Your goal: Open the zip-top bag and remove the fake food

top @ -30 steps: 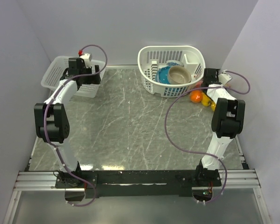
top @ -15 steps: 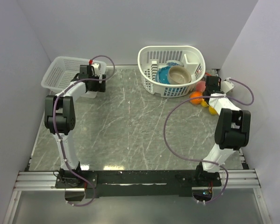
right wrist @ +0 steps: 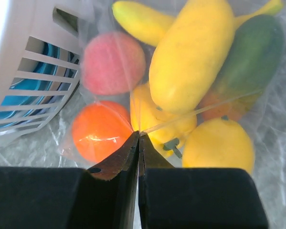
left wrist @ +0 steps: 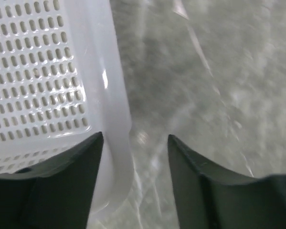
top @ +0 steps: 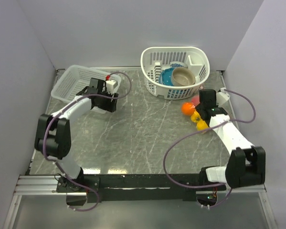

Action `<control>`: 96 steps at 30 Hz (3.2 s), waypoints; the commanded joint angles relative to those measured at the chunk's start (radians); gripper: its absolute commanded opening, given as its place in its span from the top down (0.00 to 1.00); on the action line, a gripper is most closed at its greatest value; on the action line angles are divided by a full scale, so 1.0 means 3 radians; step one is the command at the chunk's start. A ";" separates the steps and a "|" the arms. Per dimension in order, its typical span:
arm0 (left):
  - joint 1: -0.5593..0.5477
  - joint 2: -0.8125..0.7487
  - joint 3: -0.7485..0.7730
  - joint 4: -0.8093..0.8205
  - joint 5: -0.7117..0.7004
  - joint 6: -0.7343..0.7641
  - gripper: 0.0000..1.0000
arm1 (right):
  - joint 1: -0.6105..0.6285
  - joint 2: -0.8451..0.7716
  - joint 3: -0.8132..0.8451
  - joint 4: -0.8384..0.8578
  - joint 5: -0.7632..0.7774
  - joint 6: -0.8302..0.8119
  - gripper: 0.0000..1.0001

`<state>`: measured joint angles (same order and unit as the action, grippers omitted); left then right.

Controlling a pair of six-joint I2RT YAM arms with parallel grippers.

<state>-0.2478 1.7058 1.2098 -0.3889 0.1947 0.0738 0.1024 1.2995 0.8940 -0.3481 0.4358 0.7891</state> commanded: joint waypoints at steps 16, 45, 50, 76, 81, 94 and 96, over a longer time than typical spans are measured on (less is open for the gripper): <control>-0.1056 -0.0573 0.0216 -0.2383 0.2260 0.1328 0.11 | -0.0019 -0.1110 -0.0101 -0.0241 -0.0133 -0.0069 0.91; 0.1501 0.0020 0.0743 -0.0560 0.1012 0.0705 0.01 | -0.1696 0.0084 -0.0444 -0.0021 -0.0536 0.0116 0.00; 0.1486 0.0291 0.0733 -0.0529 0.1048 0.0761 0.01 | -0.1712 0.0515 -0.0260 0.0203 -0.0895 0.0018 0.00; 0.0381 0.0098 -0.0152 -0.0600 0.1007 0.0950 0.05 | -0.1717 0.0383 -0.0776 0.1503 -0.1918 0.0356 0.06; 0.0167 0.0015 -0.0244 -0.0718 0.1191 0.0966 0.05 | -0.1717 0.0551 -0.0735 0.1549 -0.1908 0.0356 0.12; -0.0186 0.0066 -0.0152 -0.0432 0.1136 0.0087 0.16 | -0.1702 -0.0004 -0.0975 0.1702 -0.2138 0.0422 1.00; -0.0273 0.0117 -0.0106 -0.0366 0.1095 -0.0051 0.18 | -0.1681 -0.0265 -0.1087 0.1738 -0.2209 0.0463 1.00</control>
<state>-0.3000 1.7191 1.1488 -0.5369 0.5117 0.1833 -0.4122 1.3838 0.6067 0.1314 -0.1829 0.9092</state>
